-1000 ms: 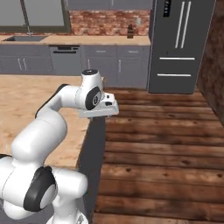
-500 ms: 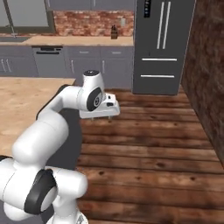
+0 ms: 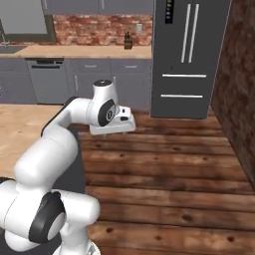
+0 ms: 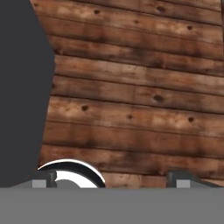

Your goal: Put the corn and mushroom in the pot. Retrieve the spatula and lightly stir the vegetables in the pot.

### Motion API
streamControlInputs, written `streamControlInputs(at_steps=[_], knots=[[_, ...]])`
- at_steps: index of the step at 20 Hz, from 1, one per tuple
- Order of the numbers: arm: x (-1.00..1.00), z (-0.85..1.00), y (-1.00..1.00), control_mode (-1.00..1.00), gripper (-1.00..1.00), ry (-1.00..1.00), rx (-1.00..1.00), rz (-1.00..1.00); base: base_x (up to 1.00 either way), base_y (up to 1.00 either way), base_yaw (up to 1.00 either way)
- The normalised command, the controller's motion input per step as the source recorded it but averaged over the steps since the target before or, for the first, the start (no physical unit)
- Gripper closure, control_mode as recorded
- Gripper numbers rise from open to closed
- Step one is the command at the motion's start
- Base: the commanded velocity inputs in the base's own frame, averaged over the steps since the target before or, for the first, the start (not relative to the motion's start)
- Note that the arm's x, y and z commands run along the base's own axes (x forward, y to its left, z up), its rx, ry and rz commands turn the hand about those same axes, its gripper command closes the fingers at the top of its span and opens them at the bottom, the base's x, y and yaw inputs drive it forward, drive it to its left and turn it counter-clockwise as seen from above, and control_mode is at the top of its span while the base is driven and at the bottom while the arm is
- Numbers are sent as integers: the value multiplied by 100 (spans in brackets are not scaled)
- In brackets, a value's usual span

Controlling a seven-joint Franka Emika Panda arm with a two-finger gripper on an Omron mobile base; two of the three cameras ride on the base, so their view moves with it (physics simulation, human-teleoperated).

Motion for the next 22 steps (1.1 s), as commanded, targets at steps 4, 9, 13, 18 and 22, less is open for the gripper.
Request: streamControlInputs(at_steps=[4, 9, 13, 18, 22], knots=[[0, 0, 0, 100, -100, 0, 0, 0, 100, -18, 0], [0, 0, 0, 100, -100, 0, 0, 0, 98, -24, 0], [0, 0, 0, 100, -100, 0, 0, 0, 97, -26, 0], [0, 0, 0, 100, -100, 0, 0, 0, 98, -25, 2], [0, 0, 0, 100, -100, 0, 0, 0, 94, -21, 10]])
